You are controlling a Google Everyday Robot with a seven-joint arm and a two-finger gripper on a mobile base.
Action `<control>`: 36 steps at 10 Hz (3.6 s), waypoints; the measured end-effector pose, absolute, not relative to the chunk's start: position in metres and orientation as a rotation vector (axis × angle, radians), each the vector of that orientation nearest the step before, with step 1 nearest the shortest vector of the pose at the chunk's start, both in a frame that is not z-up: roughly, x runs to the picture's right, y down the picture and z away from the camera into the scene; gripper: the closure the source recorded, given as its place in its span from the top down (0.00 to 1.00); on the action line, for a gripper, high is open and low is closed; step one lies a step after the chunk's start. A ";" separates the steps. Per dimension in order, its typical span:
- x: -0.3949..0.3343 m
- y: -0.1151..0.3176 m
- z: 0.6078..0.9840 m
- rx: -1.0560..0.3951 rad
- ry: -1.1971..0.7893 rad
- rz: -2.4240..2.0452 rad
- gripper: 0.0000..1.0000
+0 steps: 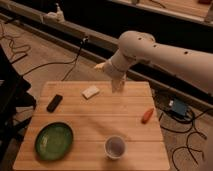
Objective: Place the eraser in the ceramic cup
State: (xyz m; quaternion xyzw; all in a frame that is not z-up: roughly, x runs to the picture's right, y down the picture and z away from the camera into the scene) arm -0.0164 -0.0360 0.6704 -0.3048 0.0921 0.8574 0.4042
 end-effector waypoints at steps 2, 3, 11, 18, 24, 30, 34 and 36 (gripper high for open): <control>-0.053 -0.034 0.657 -0.767 0.188 2.102 0.80; -0.066 -0.030 0.652 -0.775 0.181 2.080 0.80; -0.057 -0.025 0.674 -0.719 0.237 2.055 0.80; -0.134 -0.014 0.768 -0.753 0.339 1.965 0.80; -0.218 -0.011 0.786 -1.026 0.267 2.016 0.80; -0.244 -0.020 0.768 -1.172 0.197 2.026 0.80; -0.260 -0.008 0.799 -1.087 0.261 2.000 0.80; -0.272 -0.002 0.815 -1.057 0.291 1.990 0.80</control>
